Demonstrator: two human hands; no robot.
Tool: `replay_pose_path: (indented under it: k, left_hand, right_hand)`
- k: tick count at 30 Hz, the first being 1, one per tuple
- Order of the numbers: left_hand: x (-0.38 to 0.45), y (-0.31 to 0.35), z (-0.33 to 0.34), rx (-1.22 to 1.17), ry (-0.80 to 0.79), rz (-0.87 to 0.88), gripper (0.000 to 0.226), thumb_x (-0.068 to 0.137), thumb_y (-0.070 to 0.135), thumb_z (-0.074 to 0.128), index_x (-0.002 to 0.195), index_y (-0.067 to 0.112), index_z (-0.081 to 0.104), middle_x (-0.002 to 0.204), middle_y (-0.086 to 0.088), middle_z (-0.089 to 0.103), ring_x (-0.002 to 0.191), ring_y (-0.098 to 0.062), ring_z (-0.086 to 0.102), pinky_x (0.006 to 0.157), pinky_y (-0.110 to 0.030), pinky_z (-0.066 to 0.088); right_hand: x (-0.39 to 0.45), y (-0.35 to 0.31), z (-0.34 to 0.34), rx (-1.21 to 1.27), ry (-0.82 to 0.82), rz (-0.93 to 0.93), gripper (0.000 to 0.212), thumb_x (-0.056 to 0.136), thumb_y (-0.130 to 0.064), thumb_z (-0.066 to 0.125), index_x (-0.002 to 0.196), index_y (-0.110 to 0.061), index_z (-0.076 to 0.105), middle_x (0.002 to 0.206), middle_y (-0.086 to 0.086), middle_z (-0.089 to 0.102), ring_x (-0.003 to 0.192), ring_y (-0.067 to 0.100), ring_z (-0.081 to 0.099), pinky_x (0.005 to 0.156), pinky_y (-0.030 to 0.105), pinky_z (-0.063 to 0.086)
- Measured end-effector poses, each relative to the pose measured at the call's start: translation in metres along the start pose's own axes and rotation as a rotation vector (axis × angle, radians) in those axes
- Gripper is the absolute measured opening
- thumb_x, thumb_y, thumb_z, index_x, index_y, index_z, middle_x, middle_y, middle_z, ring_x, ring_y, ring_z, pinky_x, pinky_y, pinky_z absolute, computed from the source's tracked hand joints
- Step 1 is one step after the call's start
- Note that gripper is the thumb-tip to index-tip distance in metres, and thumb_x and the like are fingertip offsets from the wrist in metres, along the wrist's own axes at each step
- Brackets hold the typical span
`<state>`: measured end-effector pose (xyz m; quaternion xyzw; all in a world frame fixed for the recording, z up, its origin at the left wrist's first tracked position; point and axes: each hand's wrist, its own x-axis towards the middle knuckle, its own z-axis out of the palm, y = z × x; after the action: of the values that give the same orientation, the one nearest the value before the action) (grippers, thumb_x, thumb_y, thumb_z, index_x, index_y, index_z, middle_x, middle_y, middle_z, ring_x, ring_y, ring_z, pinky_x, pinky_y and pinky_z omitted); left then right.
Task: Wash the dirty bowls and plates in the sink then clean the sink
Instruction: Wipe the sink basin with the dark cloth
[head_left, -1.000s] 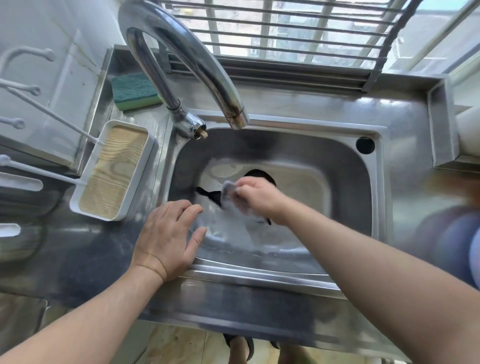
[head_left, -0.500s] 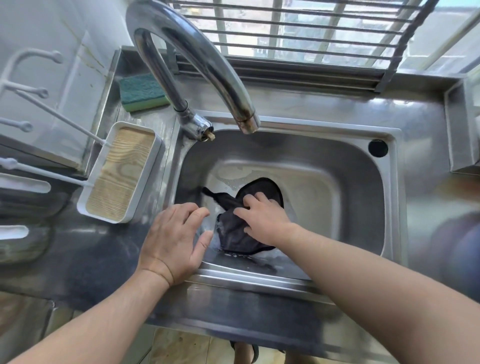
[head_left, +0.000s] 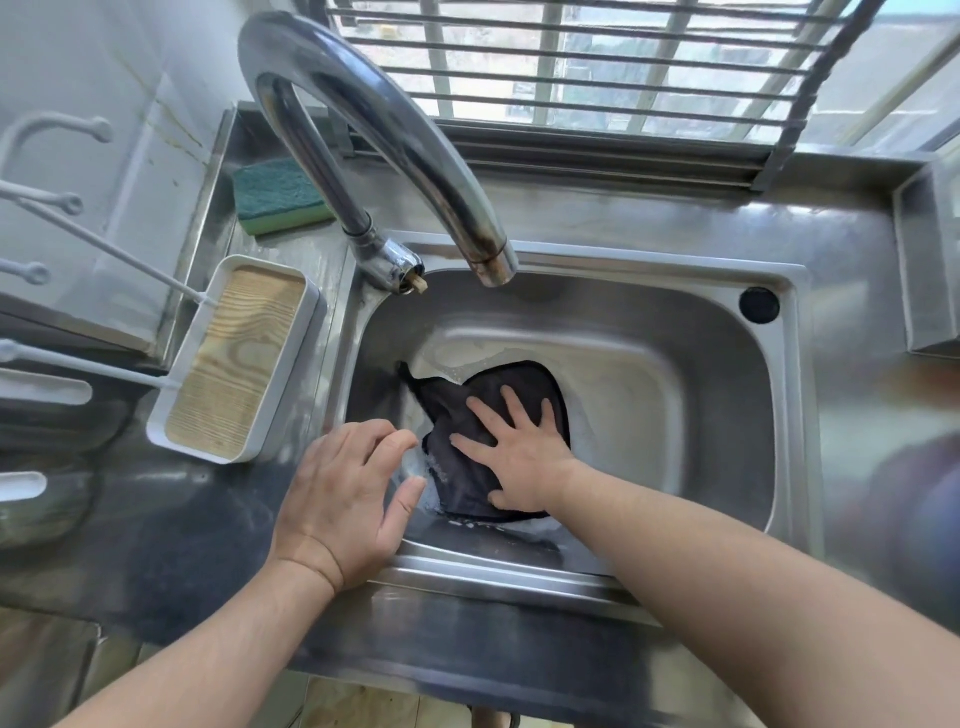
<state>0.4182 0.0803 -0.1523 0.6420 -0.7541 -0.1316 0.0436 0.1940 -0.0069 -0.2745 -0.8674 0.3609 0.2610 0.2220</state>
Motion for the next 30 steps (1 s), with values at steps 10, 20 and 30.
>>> replay_pose_path:
  k: [10, 20, 30]
  left_hand:
    - [0.001, 0.0, 0.001, 0.015, -0.021, -0.006, 0.042, 0.093, 0.046, 0.049, 0.121, 0.019, 0.065, 0.117, 0.003, 0.058, 0.104, -0.023, 0.056, 0.091, -0.043, 0.047]
    - [0.0, -0.001, 0.001, 0.021, -0.04, -0.02, 0.044, 0.093, 0.048, 0.048, 0.122, 0.02, 0.065, 0.118, 0.002, 0.06, 0.105, -0.025, 0.057, 0.092, -0.044, 0.047]
    - [0.001, -0.001, 0.001, 0.017, -0.026, -0.013, 0.043, 0.092, 0.048, 0.049, 0.12, 0.02, 0.066, 0.117, 0.003, 0.06, 0.103, -0.025, 0.058, 0.09, -0.042, 0.044]
  right_hand:
    - [0.023, 0.016, -0.026, -0.11, -0.037, -0.042, 0.1, 0.081, -0.058, 0.066, 0.159, -0.056, 0.004, 0.17, -0.005, -0.026, 0.153, 0.047, -0.024, 0.11, 0.085, -0.004]
    - [-0.015, 0.051, -0.032, 0.281, -0.14, 0.582, 0.1, 0.087, -0.074, 0.051, 0.161, -0.048, -0.011, 0.171, 0.002, -0.025, 0.15, 0.062, -0.002, 0.114, 0.076, 0.02]
    - [-0.05, 0.01, -0.002, 0.542, -0.232, 0.64, 0.094, 0.096, -0.059, 0.05, 0.166, -0.024, -0.002, 0.158, 0.027, 0.014, 0.125, 0.046, 0.055, 0.094, 0.045, 0.05]
